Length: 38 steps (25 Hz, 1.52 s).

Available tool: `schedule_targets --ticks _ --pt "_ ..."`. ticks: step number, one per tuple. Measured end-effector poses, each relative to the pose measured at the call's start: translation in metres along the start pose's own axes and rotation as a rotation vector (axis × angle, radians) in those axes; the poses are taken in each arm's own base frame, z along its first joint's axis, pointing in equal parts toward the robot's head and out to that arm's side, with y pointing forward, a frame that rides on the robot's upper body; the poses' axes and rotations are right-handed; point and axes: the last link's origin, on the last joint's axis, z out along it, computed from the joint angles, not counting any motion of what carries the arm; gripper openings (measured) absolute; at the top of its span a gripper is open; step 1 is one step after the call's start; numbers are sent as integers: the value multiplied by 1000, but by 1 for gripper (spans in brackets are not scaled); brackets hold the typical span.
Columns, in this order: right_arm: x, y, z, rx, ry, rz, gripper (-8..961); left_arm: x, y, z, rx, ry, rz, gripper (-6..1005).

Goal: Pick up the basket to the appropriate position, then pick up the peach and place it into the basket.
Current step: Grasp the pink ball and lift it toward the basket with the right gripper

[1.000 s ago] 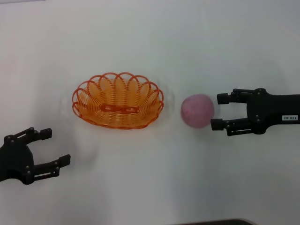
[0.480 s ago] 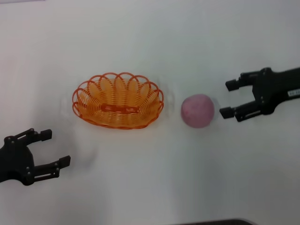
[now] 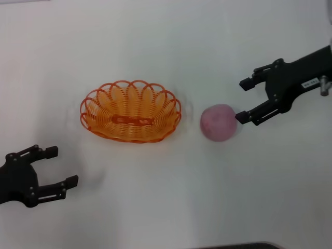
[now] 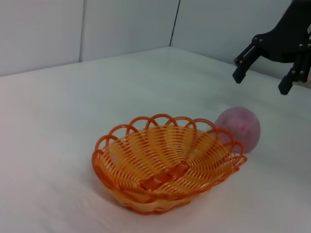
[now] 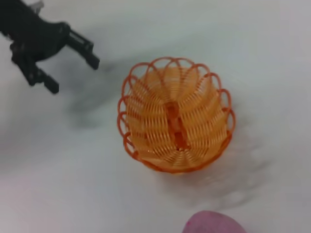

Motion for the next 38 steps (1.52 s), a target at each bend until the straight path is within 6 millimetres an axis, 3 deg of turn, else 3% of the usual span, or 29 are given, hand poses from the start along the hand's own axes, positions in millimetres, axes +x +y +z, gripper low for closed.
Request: schedule_targets --ticks 18,38 --pt "-36 2 39 -10 171 -153 936 3 -1 0 1 10 3 887" --pt "-35 2 73 -9 260 -183 931 4 -1 0 -1 17 2 888"
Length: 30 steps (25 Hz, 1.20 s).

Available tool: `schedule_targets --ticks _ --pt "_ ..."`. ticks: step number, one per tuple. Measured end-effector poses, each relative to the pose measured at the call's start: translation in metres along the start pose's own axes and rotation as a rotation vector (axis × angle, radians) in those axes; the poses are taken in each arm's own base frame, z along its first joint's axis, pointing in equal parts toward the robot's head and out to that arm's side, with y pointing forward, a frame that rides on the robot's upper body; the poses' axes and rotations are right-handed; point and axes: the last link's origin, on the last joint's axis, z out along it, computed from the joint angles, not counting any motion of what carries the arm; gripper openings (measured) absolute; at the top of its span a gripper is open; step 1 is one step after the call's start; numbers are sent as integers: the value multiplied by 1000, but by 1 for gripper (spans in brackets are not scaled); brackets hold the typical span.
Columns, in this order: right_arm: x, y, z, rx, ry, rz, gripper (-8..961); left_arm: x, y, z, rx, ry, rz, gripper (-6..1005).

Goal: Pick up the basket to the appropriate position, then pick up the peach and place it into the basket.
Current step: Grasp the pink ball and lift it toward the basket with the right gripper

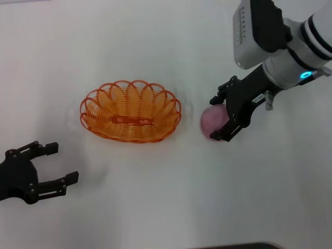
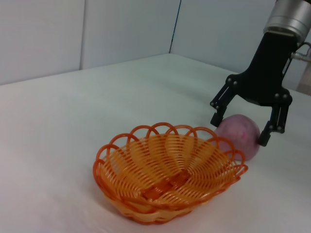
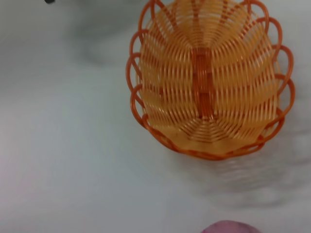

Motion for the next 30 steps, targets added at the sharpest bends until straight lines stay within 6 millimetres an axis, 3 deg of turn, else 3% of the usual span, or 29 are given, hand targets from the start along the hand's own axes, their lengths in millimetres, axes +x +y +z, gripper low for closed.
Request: schedule_targets --ticks 22,30 --pt "1 2 6 -9 25 19 925 2 -2 0 2 2 -4 887" --pt "1 3 6 -13 31 11 691 3 -2 0 1 1 -3 888"
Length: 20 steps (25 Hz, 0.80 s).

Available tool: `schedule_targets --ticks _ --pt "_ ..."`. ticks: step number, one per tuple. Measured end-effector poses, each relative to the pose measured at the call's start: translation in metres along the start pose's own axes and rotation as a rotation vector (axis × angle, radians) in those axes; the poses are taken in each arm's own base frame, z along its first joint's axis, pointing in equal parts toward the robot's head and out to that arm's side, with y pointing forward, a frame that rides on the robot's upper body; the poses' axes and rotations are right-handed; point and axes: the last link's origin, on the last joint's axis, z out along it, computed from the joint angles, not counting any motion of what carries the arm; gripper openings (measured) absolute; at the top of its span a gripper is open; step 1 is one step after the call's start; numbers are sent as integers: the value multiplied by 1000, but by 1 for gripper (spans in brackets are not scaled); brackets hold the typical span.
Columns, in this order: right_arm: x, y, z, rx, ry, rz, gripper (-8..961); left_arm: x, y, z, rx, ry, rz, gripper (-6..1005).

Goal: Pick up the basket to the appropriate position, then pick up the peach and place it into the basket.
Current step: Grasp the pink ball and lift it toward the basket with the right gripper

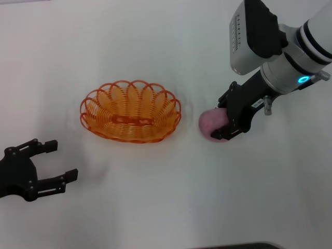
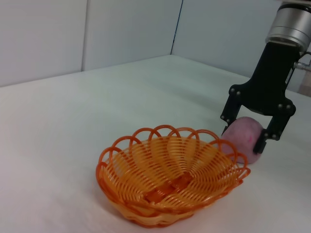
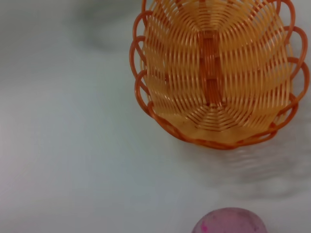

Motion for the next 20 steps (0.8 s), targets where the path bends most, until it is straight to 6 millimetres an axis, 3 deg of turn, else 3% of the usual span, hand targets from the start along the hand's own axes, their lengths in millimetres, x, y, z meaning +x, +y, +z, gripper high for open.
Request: schedule_targets --ticks 16,20 --pt "-2 -1 -6 6 -7 -8 364 1 -1 0 5 4 -1 887" --pt "-4 0 -16 4 -24 -8 359 1 -2 -2 15 12 -7 887"
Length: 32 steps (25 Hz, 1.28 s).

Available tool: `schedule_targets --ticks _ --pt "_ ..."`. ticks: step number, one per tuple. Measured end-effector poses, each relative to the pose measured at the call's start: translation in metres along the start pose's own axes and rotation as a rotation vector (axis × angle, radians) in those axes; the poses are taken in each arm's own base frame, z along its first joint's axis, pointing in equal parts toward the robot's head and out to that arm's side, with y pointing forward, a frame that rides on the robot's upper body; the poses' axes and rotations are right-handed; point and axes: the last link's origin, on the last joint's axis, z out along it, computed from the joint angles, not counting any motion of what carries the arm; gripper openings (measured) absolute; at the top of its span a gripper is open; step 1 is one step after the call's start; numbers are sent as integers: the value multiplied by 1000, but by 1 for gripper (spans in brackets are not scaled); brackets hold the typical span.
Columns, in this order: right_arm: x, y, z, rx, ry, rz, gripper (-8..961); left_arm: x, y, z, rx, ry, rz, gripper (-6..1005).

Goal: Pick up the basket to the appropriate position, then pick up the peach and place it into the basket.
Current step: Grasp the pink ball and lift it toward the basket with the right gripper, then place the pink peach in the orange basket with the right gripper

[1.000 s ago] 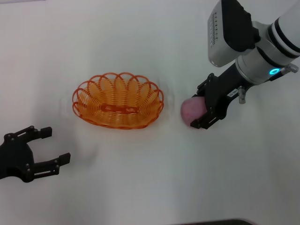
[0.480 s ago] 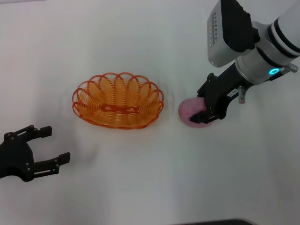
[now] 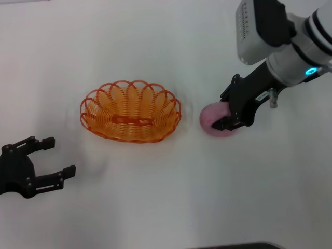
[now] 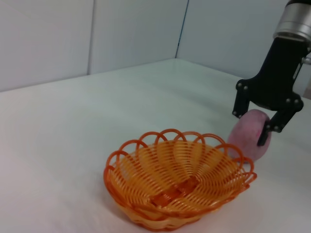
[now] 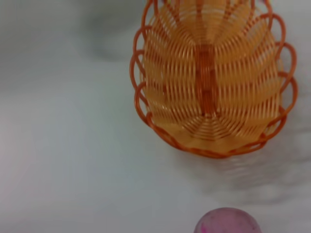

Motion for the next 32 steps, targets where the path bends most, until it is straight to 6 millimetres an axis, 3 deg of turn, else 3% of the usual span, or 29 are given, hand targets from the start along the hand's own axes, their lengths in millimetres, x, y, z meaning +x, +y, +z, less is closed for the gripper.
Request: schedule_targets --ticks 9,21,32 --pt "-6 3 -31 -13 -77 7 356 0 0 -1 -1 2 0 888" --pt "-6 4 -32 -11 -87 0 357 1 0 0 -7 5 2 888" --pt "-19 5 -30 -15 -139 -32 357 1 0 0 -7 5 2 888"
